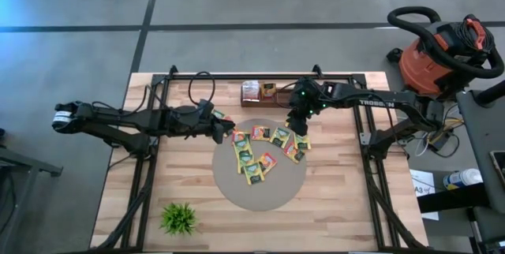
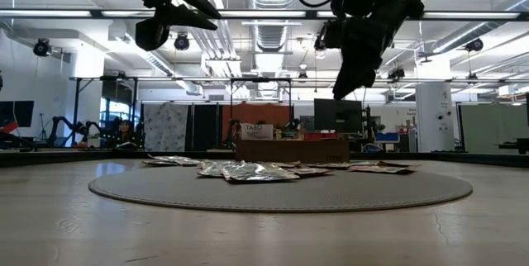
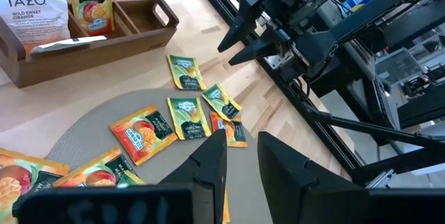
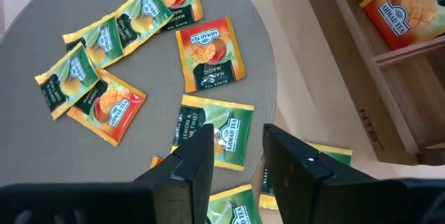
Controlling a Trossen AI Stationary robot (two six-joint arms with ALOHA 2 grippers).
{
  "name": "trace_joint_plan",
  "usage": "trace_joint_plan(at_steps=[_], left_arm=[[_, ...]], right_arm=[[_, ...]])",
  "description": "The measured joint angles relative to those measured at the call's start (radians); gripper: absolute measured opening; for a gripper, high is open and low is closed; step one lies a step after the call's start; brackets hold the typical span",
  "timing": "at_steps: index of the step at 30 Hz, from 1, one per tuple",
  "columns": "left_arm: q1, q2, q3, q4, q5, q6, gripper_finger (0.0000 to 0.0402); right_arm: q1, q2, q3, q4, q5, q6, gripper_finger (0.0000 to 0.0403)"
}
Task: Pick & Place Tea
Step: Put the orange tea bag into the middle section of the wooden organizer
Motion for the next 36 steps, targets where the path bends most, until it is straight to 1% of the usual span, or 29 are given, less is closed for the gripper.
trace_joint_plan(at_steps=[14,18,22,25,31,36], left_arm=[[0.004,0.000,0.000,0.000,0.000,0.003,0.0078],[0.019,0.000,0.000,0.000,-0.002,0.031,0.0078],[0.036,0.000,0.000,0.000,-0.030,0.072,0.0078],[0.051,0.000,0.000,0.000,-0.052,0.106,0.0078],[0.084,0.000,0.000,0.000,-0.053,0.212,0.0078],[0.110,0.000,0.000,0.000,-0.053,0.285,0.0078]], right_arm=[[0.000,0.000,-0.001,0.010,0.000,-0.004,0.0121],[0.000,0.000,-0.002,0.009,0.000,0.003,0.0121],[0.000,0.000,-0.003,0.009,0.000,0.014,0.0121],[0.000,0.000,-0.003,0.008,0.001,0.058,0.0121],[0.000,0.000,-0.003,0.007,0.014,0.176,0.0121],[-0.001,0.000,-0.006,0.006,0.062,0.267,0.0121]])
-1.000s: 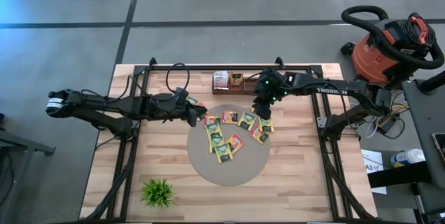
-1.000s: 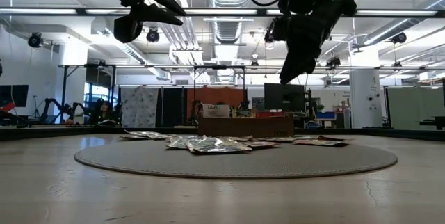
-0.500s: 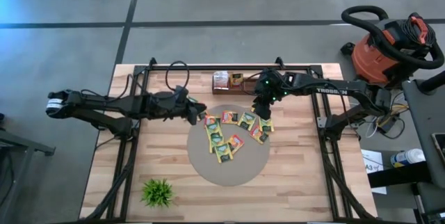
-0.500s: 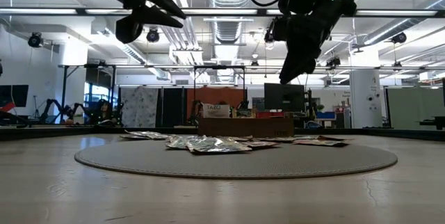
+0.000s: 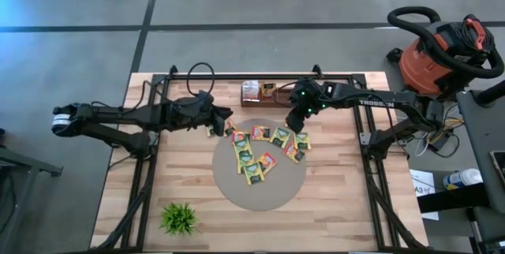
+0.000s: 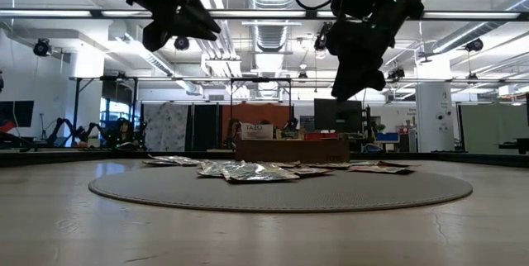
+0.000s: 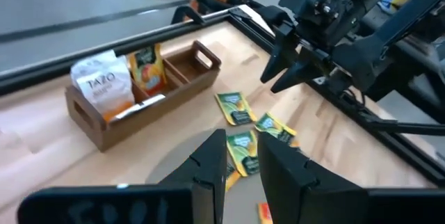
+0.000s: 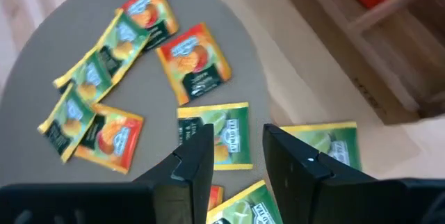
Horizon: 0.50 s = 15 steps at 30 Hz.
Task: Pick & Place Tea
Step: Put the orange tea bag into the middle section of the wooden organizer
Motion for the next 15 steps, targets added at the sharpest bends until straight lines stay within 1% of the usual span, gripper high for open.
trace_joint_plan(at_steps=[8,15], left_arm=[[0.013,0.000,0.000,0.000,0.000,0.083,0.0078],[0.013,0.000,0.000,0.000,0.000,0.094,0.0078]], right_arm=[[0.001,0.000,-0.016,-0.003,0.026,0.106,0.0121],[0.001,0.000,-0.051,-0.009,0.019,0.200,0.0121]])
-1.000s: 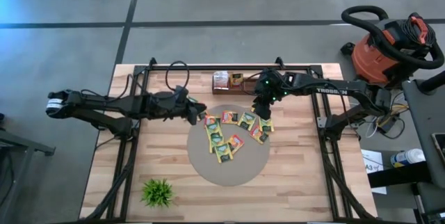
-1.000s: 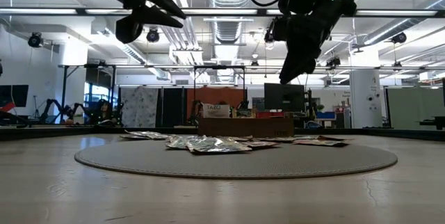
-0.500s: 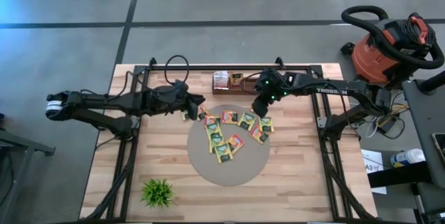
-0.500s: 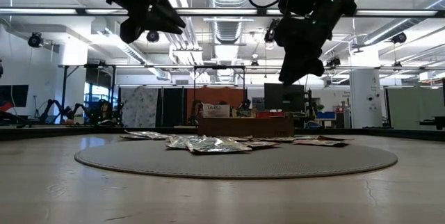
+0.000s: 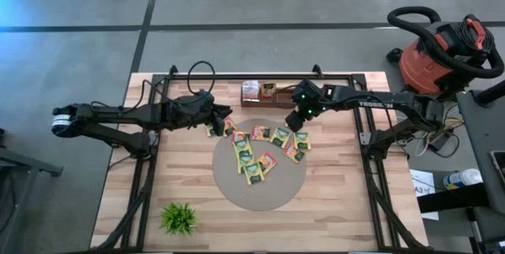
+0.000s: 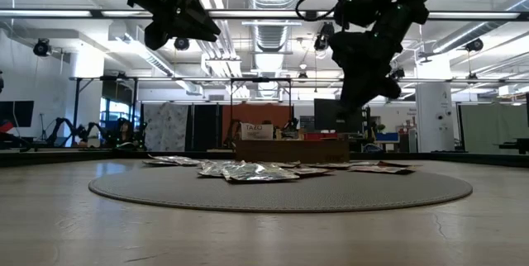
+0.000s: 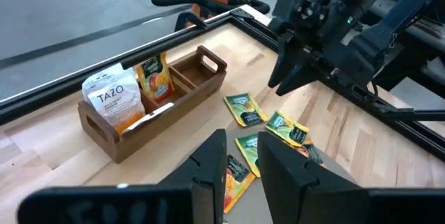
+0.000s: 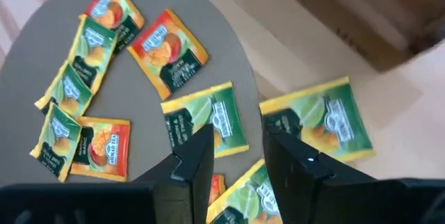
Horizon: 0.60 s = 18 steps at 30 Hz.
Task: Pick & Place Tea
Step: Put the orange tea bag into the middle section of the wooden organizer
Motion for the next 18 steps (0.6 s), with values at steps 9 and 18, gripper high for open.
trace_joint_plan(at_steps=[9,18], left_arm=[[0.001,0.000,0.000,0.000,0.000,0.003,0.0078],[0.006,0.001,0.000,0.000,0.000,-0.013,0.0078]], right_arm=[[0.000,0.000,-0.052,-0.059,-0.127,0.062,0.0121],[0.000,0.000,-0.082,-0.058,-0.134,0.053,0.0121]])
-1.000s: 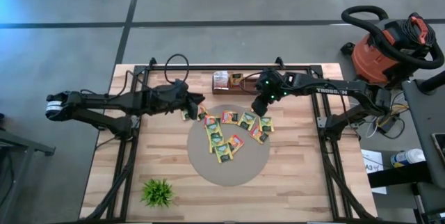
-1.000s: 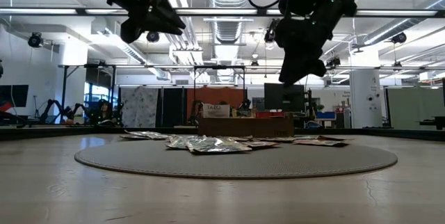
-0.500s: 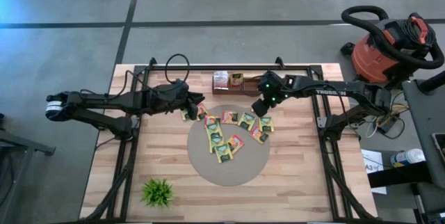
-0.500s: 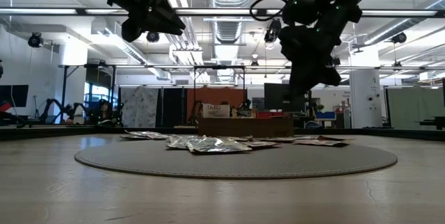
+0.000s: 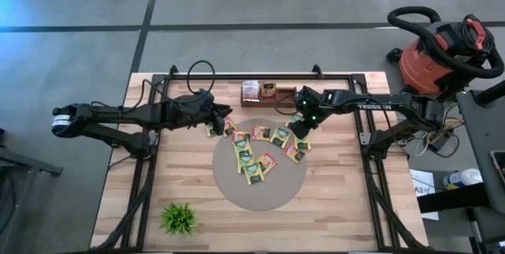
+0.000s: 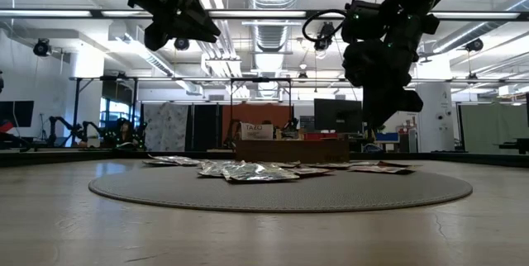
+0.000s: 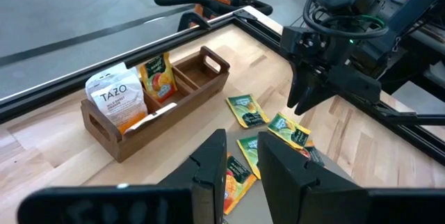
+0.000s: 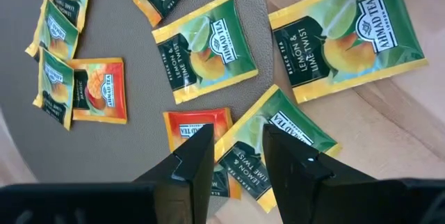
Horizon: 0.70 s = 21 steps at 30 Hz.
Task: Pick & Place Tea
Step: Put the orange tea bag into the middle section of the wooden organizer
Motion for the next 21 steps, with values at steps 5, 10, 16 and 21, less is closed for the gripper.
trace_joint_plan(at_steps=[5,10,16,21], left_arm=[[0.000,0.000,0.000,0.000,0.000,-0.015,0.0078],[0.000,0.000,0.000,0.000,0.000,-0.020,0.0078],[0.000,0.000,0.000,0.000,0.000,-0.020,0.0078],[0.000,0.000,0.000,0.000,0.000,-0.021,0.0078]], right_arm=[[0.000,0.000,0.000,0.002,0.000,-0.006,0.0121],[0.000,0.000,0.000,0.003,-0.001,-0.002,0.0121],[0.003,0.000,0.000,0.003,-0.065,0.016,0.0121],[0.006,0.000,0.000,-0.003,-0.071,0.021,0.0121]])
